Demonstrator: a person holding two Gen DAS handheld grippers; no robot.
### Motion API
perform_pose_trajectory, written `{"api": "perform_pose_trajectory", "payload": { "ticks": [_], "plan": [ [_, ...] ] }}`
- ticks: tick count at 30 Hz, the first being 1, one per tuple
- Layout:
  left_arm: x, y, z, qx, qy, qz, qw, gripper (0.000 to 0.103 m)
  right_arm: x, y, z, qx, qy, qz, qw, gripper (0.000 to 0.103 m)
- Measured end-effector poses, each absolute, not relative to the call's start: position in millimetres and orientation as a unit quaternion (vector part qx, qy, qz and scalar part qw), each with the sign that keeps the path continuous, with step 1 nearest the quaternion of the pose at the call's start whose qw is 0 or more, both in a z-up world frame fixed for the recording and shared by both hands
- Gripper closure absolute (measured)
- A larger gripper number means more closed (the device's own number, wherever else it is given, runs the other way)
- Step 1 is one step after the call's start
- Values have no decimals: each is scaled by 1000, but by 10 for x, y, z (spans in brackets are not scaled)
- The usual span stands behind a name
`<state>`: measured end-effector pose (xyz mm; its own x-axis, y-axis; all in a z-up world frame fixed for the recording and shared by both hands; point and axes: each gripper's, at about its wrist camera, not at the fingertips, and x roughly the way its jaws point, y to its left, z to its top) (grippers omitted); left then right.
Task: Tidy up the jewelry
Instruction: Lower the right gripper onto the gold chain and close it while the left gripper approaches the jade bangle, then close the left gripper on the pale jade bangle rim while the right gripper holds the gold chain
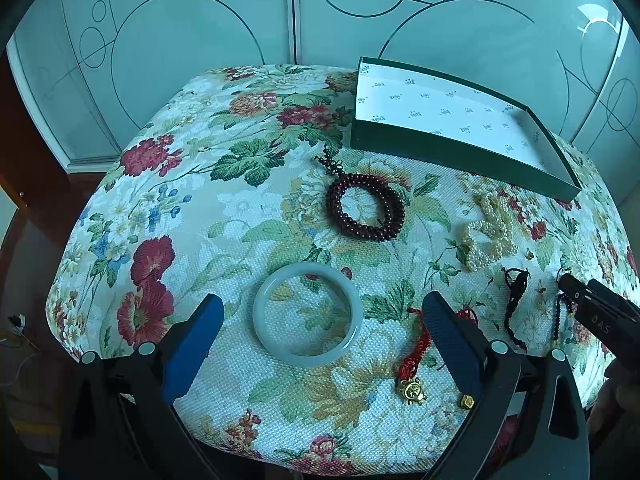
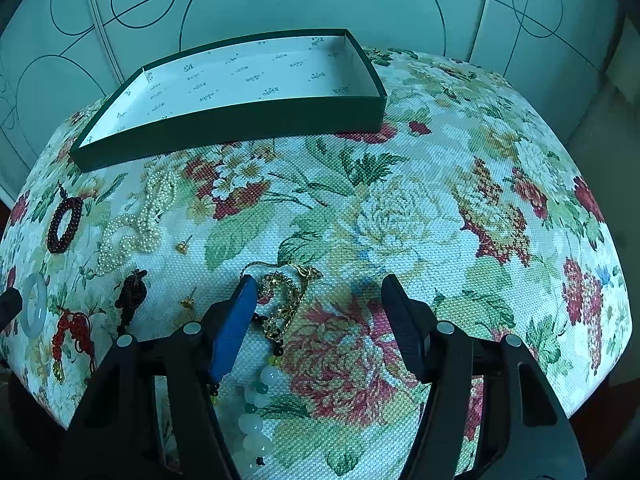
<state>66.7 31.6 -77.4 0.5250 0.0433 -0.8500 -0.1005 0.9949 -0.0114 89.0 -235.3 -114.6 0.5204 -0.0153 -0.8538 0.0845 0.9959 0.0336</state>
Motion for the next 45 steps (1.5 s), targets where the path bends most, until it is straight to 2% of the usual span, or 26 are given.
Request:
{"api": "perform_pose_trajectory", "payload": {
  "ticks": [5,7,10,15,17,18,19,21,23,28,45],
  "plan": [
    [675,315,-791,-29,487,41,872,4,893,-2370,-1132,38,483,-28,874,57],
    [678,314,-800,-29,488,41,871,4,901,-2399,-1125,41,481,-31,875,67],
    [684,311,-813,-29,489,40,871,4,928,-2461,-1120,50,480,-35,875,74],
    [683,303,-818,-29,490,39,871,4,930,-2464,-1111,57,486,-32,872,73],
    [680,308,-815,-29,489,40,871,4,911,-2439,-1105,57,486,-28,872,66],
    [680,312,-814,-30,489,40,871,4,900,-2420,-1101,56,485,-26,872,56],
    [679,318,-815,-31,489,41,871,4,897,-2405,-1100,53,482,-27,874,52],
    [682,329,-819,-31,490,42,870,4,889,-2370,-1116,41,481,-32,875,52],
    [682,346,-824,-32,491,44,870,4,878,-2379,-1134,42,480,-35,876,56],
    [688,380,-826,-37,491,47,869,4,862,-2476,-1132,45,475,-50,877,84],
    [704,432,-793,-43,488,47,871,4,834,-2606,-977,67,447,-43,891,85]
  ]
}}
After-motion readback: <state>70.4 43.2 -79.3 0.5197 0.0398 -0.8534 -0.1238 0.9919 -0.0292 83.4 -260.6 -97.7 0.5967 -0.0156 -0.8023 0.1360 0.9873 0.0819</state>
